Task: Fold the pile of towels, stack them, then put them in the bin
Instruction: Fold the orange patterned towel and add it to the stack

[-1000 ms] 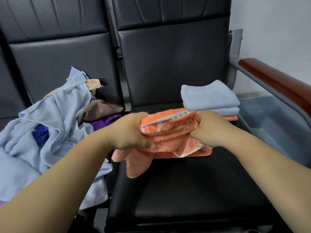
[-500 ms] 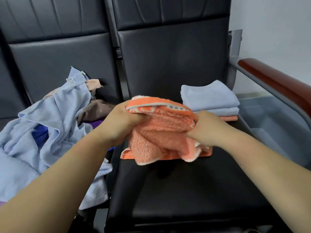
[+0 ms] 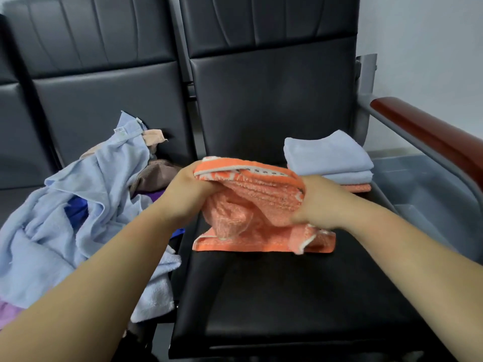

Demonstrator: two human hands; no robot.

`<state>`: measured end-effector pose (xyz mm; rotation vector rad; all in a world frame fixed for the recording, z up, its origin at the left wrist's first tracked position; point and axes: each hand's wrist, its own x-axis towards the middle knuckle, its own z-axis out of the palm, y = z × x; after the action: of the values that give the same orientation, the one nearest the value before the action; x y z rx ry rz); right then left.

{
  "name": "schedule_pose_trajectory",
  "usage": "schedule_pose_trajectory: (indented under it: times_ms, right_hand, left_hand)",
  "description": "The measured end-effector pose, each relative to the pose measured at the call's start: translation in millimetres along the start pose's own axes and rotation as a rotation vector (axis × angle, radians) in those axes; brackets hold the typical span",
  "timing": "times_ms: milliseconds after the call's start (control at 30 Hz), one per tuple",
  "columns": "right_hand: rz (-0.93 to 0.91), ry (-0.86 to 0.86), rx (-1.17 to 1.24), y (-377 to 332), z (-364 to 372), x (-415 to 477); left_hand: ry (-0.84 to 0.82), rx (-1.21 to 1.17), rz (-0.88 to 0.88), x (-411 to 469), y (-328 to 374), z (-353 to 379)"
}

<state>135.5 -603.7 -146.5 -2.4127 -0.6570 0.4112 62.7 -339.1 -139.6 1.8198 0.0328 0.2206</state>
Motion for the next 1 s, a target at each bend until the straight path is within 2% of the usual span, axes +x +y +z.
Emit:
schedule_pose_trajectory:
  times_ms: [33,100,133,200,267,367,467,567,667,733,833,1000]
  right_hand:
    - [0.035,0.081,-0.132,0,0,1]
    - [0.076,0.197,-0.168,8,0,3]
    - [0.094,0.21,-0.118,14,-2,4]
    - [0.13,0.158,0.032,24,-4,3]
    - [0.135,0.099,0.057,25,-4,4]
    - [0.044,0.123,0.006,6,-13,14]
    - [-0.064,0.234,-0.124,-28,-41,38]
    - [-0.101,0.451,-0.3,-71,-81,64]
    - [-0.143,0.658,-0.32,-112,-122,72]
    - [-0.149,0.702,-0.288,-128,-143,69]
    - [-0.165,0.56,-0.279,-129,-149,56]
    - [-0.209,0.179,-0.253,-70,-89,29]
  left_hand:
    - [-0.008,-0.105,-0.023,-3,3,5]
    - [-0.072,-0.162,-0.072,-8,8,11]
    - [-0.13,-0.052,-0.065,-10,9,11]
    - [-0.206,0.441,-0.038,-12,12,9]
    - [-0.182,0.911,-0.003,-9,16,5]
    - [-0.097,1.189,0.05,9,31,-6]
    - [0.045,1.329,0.081,36,55,-25]
    - [0.22,1.342,0.132,56,99,-45]
    - [0.414,1.304,0.26,68,144,-63]
    - [0.472,1.297,0.307,69,166,-71]
    - [0.407,1.341,0.285,56,175,-74]
    - [0.066,1.227,0.074,16,100,-55]
